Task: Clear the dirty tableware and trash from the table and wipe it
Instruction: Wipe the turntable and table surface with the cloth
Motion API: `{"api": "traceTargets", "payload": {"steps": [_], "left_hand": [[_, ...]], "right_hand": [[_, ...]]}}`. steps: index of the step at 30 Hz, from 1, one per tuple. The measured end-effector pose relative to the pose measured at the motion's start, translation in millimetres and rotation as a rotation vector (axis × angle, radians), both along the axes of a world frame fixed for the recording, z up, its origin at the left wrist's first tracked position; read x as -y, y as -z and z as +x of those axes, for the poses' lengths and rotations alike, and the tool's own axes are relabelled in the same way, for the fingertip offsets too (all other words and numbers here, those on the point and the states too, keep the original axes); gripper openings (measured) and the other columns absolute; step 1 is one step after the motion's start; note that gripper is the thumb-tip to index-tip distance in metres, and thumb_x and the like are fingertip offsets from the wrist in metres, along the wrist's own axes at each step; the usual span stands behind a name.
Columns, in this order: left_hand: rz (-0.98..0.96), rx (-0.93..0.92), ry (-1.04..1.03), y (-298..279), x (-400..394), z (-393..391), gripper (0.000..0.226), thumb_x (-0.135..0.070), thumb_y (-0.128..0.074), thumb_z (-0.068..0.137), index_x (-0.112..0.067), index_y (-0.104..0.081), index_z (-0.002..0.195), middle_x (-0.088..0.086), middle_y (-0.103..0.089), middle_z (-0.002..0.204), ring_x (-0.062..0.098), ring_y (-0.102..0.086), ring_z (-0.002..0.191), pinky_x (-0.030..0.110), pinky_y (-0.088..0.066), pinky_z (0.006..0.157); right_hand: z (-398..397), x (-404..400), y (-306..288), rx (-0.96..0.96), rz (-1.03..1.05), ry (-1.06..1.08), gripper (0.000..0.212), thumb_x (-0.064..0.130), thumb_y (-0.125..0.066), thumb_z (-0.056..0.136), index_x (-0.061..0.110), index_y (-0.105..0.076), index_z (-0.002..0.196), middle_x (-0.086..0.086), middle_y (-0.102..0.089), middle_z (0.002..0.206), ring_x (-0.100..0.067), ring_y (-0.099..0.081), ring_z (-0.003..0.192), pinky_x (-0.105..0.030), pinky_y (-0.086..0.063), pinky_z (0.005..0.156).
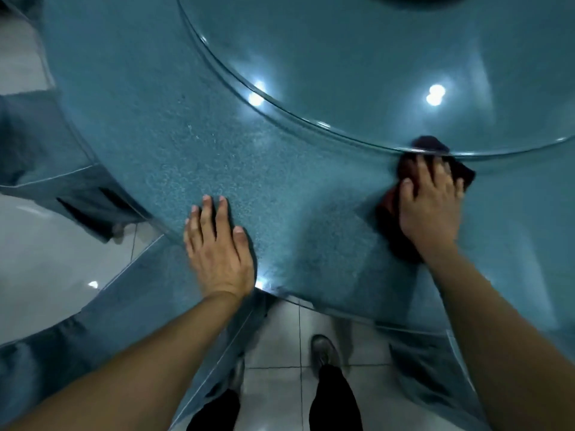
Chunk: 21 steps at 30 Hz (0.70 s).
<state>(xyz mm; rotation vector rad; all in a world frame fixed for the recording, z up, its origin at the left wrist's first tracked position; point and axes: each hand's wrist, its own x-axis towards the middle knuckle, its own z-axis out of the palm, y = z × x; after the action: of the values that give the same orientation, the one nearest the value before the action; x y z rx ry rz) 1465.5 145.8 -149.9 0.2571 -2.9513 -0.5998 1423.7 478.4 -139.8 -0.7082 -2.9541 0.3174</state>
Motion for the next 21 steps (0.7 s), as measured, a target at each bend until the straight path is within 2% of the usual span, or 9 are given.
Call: {"api": "traceTargets", "payload": {"steps": [3,5,8,11,14,18,21], "left_hand": [[0.003,-0.036,0.004,1.1,-3.0,-3.3,0.062,-0.037,-0.029,0.099,-0.013,-0.038,0.155,0.009,-0.031,0.164,0.032,-0.023,0.152,0.049,-0.011,0.125],[-0.009,-0.052,0.025,4.6,-0.1,-4.1,0.061,-0.038,-0.026,0.101,-0.013,-0.041,0.154,0.009,-0.035,0.162,0.033,-0.027,0.15,0.051,-0.015,0.124],[-0.003,-0.06,0.046,8.9,4.3,-5.8,0.06,-0.039,-0.024,0.103,-0.013,-0.042,0.153,0.008,-0.037,0.161,0.033,-0.029,0.15,0.05,-0.016,0.124],[-0.001,-0.06,0.053,7.5,4.4,-6.2,0.059,-0.038,-0.026,0.101,-0.013,-0.043,0.152,0.008,-0.037,0.161,0.032,-0.03,0.15,0.05,-0.017,0.124],[0.005,-0.062,0.054,9.3,4.8,-6.3,0.059,-0.038,-0.028,0.101,-0.012,-0.043,0.152,0.009,-0.038,0.161,0.034,-0.03,0.149,0.05,-0.016,0.124],[-0.016,-0.045,0.056,4.9,0.8,-3.7,0.06,-0.038,-0.026,0.102,-0.013,-0.04,0.154,0.009,-0.034,0.163,0.033,-0.026,0.151,0.05,-0.014,0.125],[-0.044,-0.041,0.041,5.8,-0.1,-4.4,0.062,-0.039,-0.023,0.101,-0.013,-0.038,0.155,0.008,-0.032,0.163,0.032,-0.024,0.152,0.05,-0.012,0.125]], "right_hand": [[5.3,21.5,-0.7,-0.037,-0.01,0.158,0.065,0.041,-0.032,0.094,0.019,-0.036,0.155,-0.016,-0.03,0.161,-0.031,-0.027,0.149,-0.052,-0.014,0.123],[6.8,82.0,-0.4,-0.054,0.004,0.048,0.064,0.041,-0.032,0.095,0.02,-0.036,0.155,-0.016,-0.031,0.161,-0.031,-0.03,0.148,-0.051,-0.016,0.123],[26.1,184.7,4.3,-0.06,0.012,-0.237,0.061,0.04,-0.038,0.097,0.024,-0.035,0.155,-0.01,-0.03,0.162,-0.025,-0.027,0.15,-0.047,-0.015,0.124],[47.0,220.0,4.0,-0.058,0.005,-0.355,0.059,0.04,-0.037,0.099,0.027,-0.032,0.156,-0.005,-0.027,0.164,-0.019,-0.022,0.152,-0.045,-0.012,0.125],[71.5,175.5,3.0,-0.059,-0.002,-0.254,0.059,0.042,-0.035,0.098,0.028,-0.035,0.155,-0.005,-0.03,0.163,-0.02,-0.026,0.151,-0.045,-0.014,0.124],[116.7,70.8,3.6,-0.052,0.058,0.019,0.061,0.042,-0.033,0.096,0.02,-0.041,0.152,-0.021,-0.035,0.158,-0.037,-0.036,0.143,-0.056,-0.022,0.119],[137.9,14.0,4.7,-0.026,0.034,0.226,0.061,0.046,-0.032,0.098,0.022,-0.036,0.154,-0.02,-0.03,0.16,-0.037,-0.029,0.146,-0.058,-0.017,0.12]]}}
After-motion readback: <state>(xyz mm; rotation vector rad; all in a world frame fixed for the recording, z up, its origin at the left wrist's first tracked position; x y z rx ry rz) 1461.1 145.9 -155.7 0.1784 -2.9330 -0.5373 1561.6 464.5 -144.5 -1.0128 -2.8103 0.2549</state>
